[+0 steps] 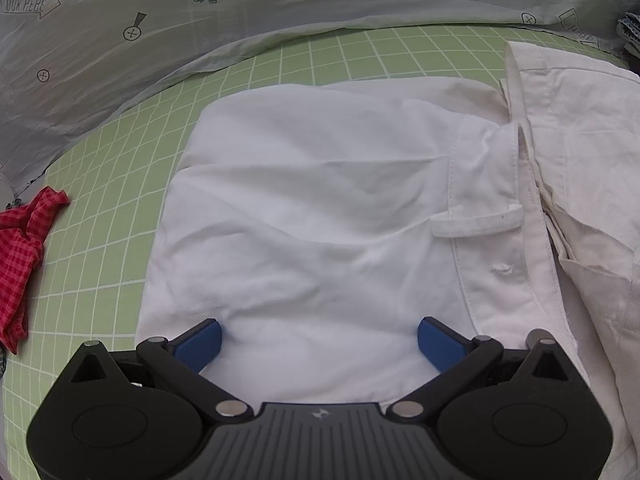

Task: Fold clothes

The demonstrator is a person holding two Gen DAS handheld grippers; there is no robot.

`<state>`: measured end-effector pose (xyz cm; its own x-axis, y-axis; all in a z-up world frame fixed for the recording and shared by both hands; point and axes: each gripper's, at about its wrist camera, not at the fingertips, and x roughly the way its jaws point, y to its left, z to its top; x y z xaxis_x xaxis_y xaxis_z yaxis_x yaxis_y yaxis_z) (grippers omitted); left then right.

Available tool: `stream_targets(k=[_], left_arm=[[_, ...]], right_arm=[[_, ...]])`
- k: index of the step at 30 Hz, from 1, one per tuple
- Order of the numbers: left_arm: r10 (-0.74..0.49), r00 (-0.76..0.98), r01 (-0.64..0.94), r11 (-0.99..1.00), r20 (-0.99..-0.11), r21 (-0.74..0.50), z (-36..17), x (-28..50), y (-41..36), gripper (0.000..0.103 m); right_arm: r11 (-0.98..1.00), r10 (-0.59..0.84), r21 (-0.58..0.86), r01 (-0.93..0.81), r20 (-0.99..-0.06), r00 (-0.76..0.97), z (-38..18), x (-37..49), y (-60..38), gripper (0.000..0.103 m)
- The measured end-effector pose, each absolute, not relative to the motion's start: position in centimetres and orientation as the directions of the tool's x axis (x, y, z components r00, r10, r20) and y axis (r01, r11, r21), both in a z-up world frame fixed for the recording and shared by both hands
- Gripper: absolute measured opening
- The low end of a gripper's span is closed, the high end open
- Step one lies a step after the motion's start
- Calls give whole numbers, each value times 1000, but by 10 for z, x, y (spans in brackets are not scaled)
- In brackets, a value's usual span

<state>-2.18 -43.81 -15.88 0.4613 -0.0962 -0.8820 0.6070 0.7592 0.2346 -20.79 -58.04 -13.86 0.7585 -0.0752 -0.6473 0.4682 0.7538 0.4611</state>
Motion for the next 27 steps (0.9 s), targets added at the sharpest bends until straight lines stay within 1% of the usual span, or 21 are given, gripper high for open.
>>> stream_targets(k=[4, 6, 8, 10, 12, 13, 15, 16, 18, 20, 24, 27], left_arm=[[-97, 462, 606, 760, -882, 234, -159, -21, -437, 103], [-98, 462, 607, 760, -882, 234, -159, -21, -437, 103], [-98, 462, 606, 760, -881, 233, -159, -21, -437, 103], [-98, 463, 605, 761, -881, 233, -159, -21, -437, 103], [-98, 463, 605, 761, -881, 234, -159, -21, -437, 103], [-97, 463, 604, 762, -881, 234, -159, -21, -437, 103], [-97, 463, 604, 762, -881, 234, -159, -21, -437, 103], [-97, 463, 604, 762, -881, 234, -159, -21, -437, 103], [-97, 464, 603, 762, -880, 234, -159, -22, -438, 103], [-98, 464, 605, 761, -880, 234, -159, -22, -437, 103], [-98, 464, 605, 761, -881, 234, -159, -22, -437, 103], [-98, 463, 606, 761, -881, 234, -159, -21, -437, 103]], right_arm=[[681, -136, 502, 533, -629, 766, -135, -219, -595, 79], [635, -167, 518, 573, -633, 756, -138, -225, -603, 76], [580, -185, 545, 605, -636, 750, -143, -231, -611, 67], [523, -194, 576, 628, -637, 746, -148, -237, -618, 62], [479, -191, 600, 640, -641, 743, -155, -241, -623, 51], [455, -179, 618, 641, -642, 746, -159, -242, -625, 45], [400, -150, 659, 637, -639, 755, -167, -245, -629, 41], [359, -127, 692, 626, -629, 767, -171, -247, -630, 35], [270, -72, 754, 599, -605, 793, -182, -248, -633, 31], [208, -5, 796, 569, -581, 814, -191, -244, -632, 23], [215, 149, 814, 540, -574, 805, -199, -223, -619, 22], [203, 198, 833, 514, -549, 812, -202, -218, -613, 22]])
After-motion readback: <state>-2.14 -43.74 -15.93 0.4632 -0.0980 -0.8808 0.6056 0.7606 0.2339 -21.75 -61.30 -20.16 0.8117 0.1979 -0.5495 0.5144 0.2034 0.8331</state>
